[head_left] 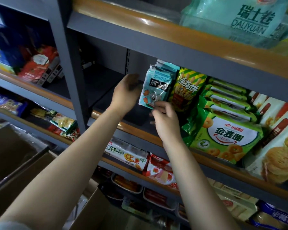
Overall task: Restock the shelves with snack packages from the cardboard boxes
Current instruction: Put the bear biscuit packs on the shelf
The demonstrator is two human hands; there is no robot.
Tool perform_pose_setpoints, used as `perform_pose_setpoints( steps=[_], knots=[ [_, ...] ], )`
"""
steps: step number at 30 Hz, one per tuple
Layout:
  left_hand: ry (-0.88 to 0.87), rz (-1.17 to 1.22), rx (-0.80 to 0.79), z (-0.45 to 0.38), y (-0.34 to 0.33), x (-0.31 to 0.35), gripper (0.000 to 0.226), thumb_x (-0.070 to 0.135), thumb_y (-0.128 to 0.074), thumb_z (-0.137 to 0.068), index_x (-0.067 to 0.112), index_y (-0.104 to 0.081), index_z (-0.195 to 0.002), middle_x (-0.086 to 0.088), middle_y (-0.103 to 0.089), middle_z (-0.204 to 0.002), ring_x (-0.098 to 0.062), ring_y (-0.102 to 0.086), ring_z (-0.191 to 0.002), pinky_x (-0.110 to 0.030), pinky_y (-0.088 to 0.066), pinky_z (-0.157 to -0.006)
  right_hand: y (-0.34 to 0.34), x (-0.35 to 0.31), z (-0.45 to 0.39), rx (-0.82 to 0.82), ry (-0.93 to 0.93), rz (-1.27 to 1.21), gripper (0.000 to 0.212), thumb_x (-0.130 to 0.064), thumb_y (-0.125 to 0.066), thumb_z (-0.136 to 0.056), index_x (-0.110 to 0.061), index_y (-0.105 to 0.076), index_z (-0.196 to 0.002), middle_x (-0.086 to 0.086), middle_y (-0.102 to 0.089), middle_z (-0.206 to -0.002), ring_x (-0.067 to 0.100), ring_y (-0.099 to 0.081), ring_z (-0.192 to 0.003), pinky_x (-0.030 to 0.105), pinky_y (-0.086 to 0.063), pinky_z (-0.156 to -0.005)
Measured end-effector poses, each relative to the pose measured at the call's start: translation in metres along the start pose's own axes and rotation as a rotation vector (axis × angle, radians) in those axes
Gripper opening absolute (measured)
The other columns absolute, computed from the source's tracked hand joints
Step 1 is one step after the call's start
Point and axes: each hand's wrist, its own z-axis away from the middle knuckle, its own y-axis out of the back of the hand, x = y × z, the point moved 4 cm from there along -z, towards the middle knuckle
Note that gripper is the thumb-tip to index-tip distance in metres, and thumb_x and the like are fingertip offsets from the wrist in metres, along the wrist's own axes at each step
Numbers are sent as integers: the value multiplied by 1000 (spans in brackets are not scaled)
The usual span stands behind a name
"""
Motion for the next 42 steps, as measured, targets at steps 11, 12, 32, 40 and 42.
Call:
perform_pose_setpoints(
  steps=[11, 12, 32, 40, 42],
  knots=[
    [518, -161, 346, 193, 212, -161, 11, 16, -63, -98, 16, -70, -89, -3, -70, -78, -19, -66, -73, -39, -56, -74, -177, 91, 94, -677, -189, 27, 15, -12, -57, -99, -12, -69, -90, 1, -70, -75, 18, -67, -72, 31, -53, -64],
    [600, -212, 363, 211, 230, -183, 14, 19, -64, -98, 20, -70, -85, 0, -70, -77, -18, -67, -72, -36, -54, -73, -197, 113, 104, -710, -237, 65, 14, -13, -59, -98, -13, -69, -89, 0, -70, -74, 17, -67, -71, 32, -53, -65],
    [708, -1239, 17, 356, 366, -380, 89, 46, -53, -97, 12, -3, -162, -14, 2, -170, -33, 7, -156, -58, 0, -125, -410, 408, 221, -637, -1163, 223, 13, -21, -64, -95, -13, -66, -105, 8, -68, -99, 24, -65, -95, 40, -56, -90],
    [599, -1280, 51, 366, 369, -393, 90, 42, -55, -96, 13, -1, -162, -14, 2, -169, -35, 7, -155, -56, 7, -123, -454, 436, 232, -580, -1231, 134, 43, -28, -65, -94, -14, -55, -134, 13, -64, -128, 27, -63, -110, 35, -54, -81],
    [588, -1285, 64, 365, 369, -393, 90, 43, -55, -95, 12, -4, -162, -14, 0, -169, -35, 5, -156, -56, 6, -123, -460, 435, 233, -568, -1235, 116, 43, -29, -67, -94, -15, -56, -133, 11, -68, -118, 25, -67, -101, 35, -55, -75]
  ],
)
